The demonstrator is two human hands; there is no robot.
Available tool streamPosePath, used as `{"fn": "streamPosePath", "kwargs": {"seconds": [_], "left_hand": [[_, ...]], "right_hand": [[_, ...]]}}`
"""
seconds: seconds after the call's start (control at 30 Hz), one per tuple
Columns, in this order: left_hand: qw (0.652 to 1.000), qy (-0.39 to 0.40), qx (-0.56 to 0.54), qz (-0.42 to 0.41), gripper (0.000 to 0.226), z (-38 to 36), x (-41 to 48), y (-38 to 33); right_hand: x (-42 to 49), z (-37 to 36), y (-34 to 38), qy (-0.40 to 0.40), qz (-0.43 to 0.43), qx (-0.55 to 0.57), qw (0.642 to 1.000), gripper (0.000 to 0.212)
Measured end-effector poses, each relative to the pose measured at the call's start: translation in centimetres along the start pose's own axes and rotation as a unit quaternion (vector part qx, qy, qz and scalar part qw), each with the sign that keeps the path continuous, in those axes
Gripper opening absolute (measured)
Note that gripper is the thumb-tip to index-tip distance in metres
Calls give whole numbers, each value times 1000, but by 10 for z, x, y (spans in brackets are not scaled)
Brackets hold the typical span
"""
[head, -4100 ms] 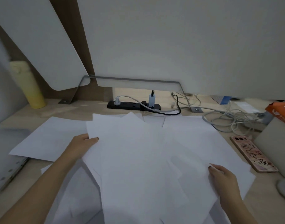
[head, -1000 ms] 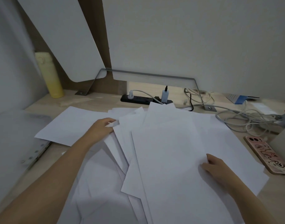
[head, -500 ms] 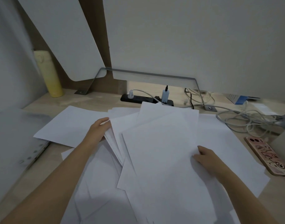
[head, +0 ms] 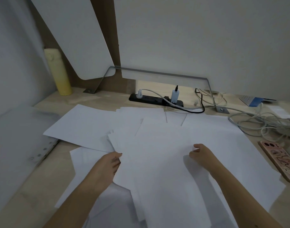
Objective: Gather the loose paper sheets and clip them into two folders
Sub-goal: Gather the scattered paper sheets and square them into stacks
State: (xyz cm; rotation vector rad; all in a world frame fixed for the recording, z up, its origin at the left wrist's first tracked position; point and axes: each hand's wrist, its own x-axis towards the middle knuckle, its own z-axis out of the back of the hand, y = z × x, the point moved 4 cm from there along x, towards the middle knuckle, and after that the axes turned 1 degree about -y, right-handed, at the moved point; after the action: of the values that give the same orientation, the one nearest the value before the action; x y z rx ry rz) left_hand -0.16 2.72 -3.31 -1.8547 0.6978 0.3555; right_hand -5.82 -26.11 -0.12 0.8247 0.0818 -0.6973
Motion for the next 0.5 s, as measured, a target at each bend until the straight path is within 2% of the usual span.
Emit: {"fn": "streamPosePath", "kwargs": {"seconds": [0.13, 0.27, 0.37, 0.43, 0.5], "left_hand": [[992, -7, 128, -8, 23, -6, 4, -3], [974, 7, 226, -17, 31, -16, 7, -5], [965, 20, 250, -74, 34, -21, 1, -13], [957, 25, 260, -129, 28, -25, -8, -26], [944, 31, 273, -183, 18, -29, -21, -41]], "right_hand": [[-6, -11, 3, 23, 11, -12, 1000, 45], [-16, -13, 1, 46, 33, 3, 998, 30], [-22, -11, -3, 70, 39, 62, 995, 22], [-22, -5, -2, 63, 48, 102, 992, 28], [-21, 3, 4, 46, 57, 153, 985, 49]]}}
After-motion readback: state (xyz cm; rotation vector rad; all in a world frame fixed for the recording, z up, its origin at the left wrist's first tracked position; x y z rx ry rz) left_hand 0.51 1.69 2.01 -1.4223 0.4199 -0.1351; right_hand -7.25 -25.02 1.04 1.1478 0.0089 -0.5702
